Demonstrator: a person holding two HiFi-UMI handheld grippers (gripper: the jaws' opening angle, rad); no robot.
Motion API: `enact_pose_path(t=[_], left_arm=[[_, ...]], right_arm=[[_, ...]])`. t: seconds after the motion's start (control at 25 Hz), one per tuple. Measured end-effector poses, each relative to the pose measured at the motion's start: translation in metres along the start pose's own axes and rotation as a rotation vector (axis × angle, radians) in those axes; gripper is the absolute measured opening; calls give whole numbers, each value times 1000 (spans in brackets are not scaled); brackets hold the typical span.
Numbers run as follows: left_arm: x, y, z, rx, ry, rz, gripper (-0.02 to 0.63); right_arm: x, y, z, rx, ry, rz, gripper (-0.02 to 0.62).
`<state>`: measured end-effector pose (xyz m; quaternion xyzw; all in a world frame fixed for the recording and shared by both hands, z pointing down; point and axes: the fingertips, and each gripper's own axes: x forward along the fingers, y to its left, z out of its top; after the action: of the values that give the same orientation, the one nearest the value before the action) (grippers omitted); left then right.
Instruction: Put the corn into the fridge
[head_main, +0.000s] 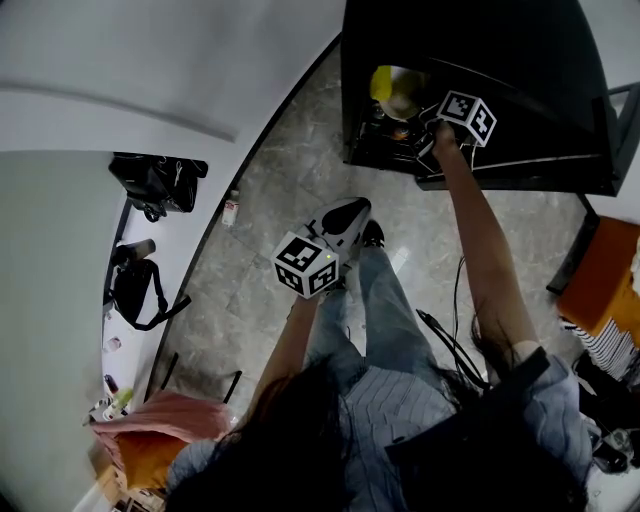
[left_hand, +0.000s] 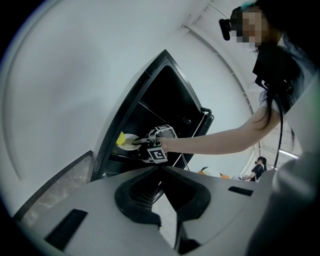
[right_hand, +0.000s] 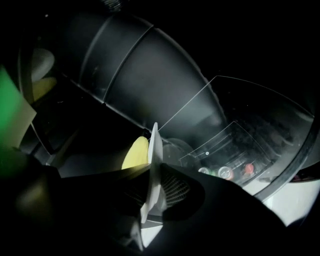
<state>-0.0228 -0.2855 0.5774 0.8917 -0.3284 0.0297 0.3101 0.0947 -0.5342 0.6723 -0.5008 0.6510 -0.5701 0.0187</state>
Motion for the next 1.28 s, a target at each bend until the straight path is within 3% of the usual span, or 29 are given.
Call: enact_pose_path(t=[0.28,0.44,0.72,0.88,1.08,1.28], left_arm=[[-3,4,1,-6,-2,13,9],[-9,8,-2,-14,0,27,9],[-15,10,-2,-16,-2,31,9],[-19,11,1,-18,-9,34,9],[-23,9,5,-16,-12,36,9],[-27,7,15,-6,-26,30,8]], right_arm=[[-1,-3,-1,-104,-59,-27,46],[0,-5,-6,-179,-34,-74,144],[-10,-19,-6,-206,-72,-179,193],[-21,-18,-9,-159,-93,-206,213],[-35,-14,-7,-162,-125,-175,215],[-57,10,-15,-114,-137,-68,213]])
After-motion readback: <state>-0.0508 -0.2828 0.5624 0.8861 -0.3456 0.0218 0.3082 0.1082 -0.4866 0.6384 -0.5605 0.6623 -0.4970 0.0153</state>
